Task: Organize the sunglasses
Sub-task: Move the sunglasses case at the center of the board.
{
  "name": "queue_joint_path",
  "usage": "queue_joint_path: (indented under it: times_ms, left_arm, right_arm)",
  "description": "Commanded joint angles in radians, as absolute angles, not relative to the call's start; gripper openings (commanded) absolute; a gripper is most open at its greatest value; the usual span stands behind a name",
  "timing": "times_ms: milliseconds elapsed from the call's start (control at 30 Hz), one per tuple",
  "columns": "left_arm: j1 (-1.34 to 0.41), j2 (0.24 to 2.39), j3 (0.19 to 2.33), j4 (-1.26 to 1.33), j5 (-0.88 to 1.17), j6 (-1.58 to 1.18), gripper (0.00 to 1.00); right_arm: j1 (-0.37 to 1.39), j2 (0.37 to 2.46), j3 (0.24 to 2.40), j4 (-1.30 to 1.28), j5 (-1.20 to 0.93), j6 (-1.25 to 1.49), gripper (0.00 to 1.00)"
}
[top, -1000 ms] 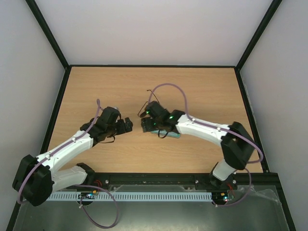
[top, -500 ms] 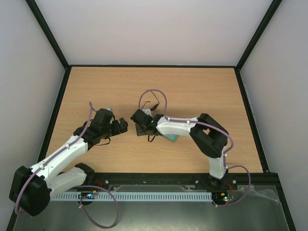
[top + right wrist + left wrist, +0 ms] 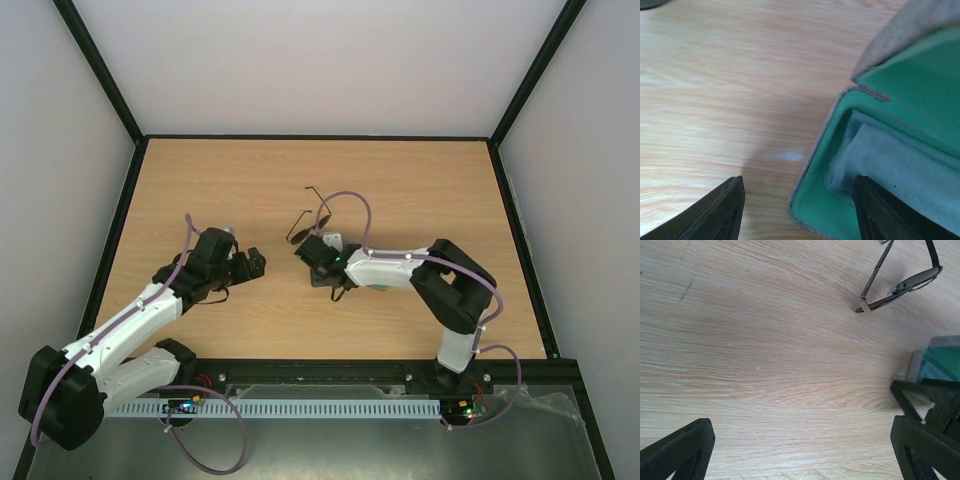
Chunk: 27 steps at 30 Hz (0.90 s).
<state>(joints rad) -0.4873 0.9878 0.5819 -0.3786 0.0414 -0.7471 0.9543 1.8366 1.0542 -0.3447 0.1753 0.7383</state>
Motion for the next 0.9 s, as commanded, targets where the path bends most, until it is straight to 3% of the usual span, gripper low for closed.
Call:
queue_joint_path:
  times_ms: [0, 633, 867]
  left_arm:
    - [-0.480, 0.991, 0.574, -0.373, 0.057, -0.741, 0.99]
    - [-0.480, 0.997, 0.584, -0.381, 0.052, -0.737, 0.99]
    - [-0.480, 0.997, 0.584, -0.376, 0.054, -0.738, 0.99]
  right_arm:
    - [0.874, 1.764, 0.962, -0.345, 0.237, 0.743, 0.62]
    - [0.690, 1.771, 1.049, -0.380, 0.298, 0.640, 0.64]
    - [0.694, 1.646, 1.071, -0.351, 0.132, 0.616, 0.70]
